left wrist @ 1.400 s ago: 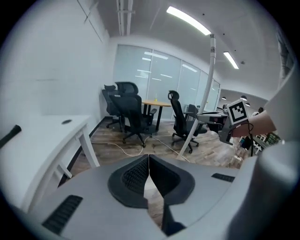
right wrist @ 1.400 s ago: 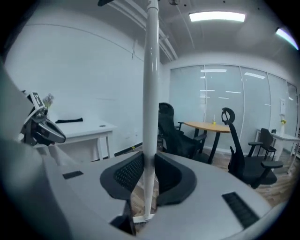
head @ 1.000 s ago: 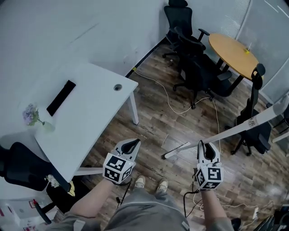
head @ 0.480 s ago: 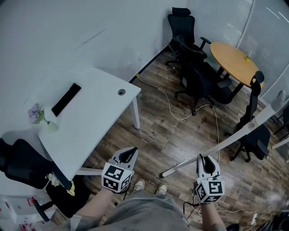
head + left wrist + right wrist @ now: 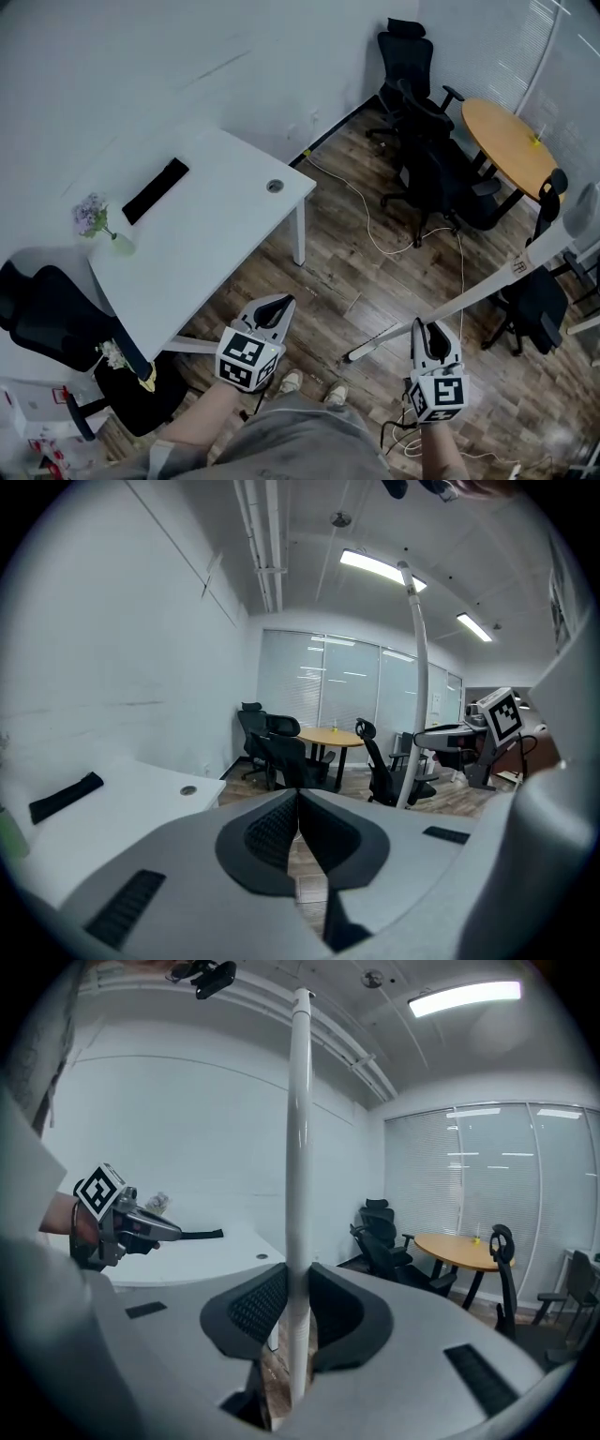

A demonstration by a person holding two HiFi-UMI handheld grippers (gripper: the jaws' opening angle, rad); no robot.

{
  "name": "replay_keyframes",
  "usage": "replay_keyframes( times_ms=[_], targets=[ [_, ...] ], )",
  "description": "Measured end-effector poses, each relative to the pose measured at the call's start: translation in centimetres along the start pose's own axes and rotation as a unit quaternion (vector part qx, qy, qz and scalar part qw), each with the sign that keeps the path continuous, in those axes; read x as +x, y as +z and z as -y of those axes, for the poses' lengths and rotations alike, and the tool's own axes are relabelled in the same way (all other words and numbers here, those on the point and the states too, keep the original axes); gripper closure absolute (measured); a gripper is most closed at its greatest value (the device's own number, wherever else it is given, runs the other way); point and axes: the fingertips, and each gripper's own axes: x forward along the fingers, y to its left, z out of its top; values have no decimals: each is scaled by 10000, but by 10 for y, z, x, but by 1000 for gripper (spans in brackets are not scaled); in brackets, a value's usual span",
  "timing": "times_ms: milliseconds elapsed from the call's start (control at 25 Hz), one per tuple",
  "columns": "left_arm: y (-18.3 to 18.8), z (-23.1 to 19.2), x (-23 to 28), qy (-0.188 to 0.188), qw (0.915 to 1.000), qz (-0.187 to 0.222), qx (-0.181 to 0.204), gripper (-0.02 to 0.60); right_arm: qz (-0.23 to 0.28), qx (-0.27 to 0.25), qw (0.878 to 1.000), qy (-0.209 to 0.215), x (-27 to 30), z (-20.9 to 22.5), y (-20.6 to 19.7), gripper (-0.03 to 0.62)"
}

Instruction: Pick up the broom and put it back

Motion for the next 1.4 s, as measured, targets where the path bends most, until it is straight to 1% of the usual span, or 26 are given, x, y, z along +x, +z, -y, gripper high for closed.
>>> replay_keyframes(
  times_ms=[120, 280, 440, 560, 720, 880, 1040, 1200, 1400],
  targets=[
    [-1, -17, -5, 196, 9998, 27, -33, 561, 19, -207, 9994, 289, 24, -10, 9, 500],
    [-5, -50, -18, 617, 9980, 53, -94, 561, 5, -454, 9957, 811, 67, -33, 20, 501],
    [-16, -80, -32, 1021, 9945, 34, -211, 561, 16, -646, 9886, 1357, 107, -62, 25, 500],
    [-35, -99, -48, 1348, 9904, -60, -289, 561, -23, -785, 9808, 1782, 133, -92, 18, 500],
    [-69, -123, -63, 1797, 9826, -293, -366, 561, -152, -919, 9691, 2282, 168, -129, -5, 500],
    [-108, -145, -78, 2100, 9748, -524, -535, 561, -296, -1008, 9568, 2709, 201, -171, -31, 500],
    [-151, -161, -90, 2341, 9670, -693, -728, 561, -517, -1061, 9446, 3063, 228, -213, -66, 500],
    [-190, -166, -90, 2420, 9625, -860, -875, 561, -752, -1047, 9338, 3336, 246, -248, -106, 500],
    [-235, -168, -73, 2351, 9622, -996, -951, 561, -1032, -1159, 9245, 3483, 269, -273, -169, 500]
  ],
)
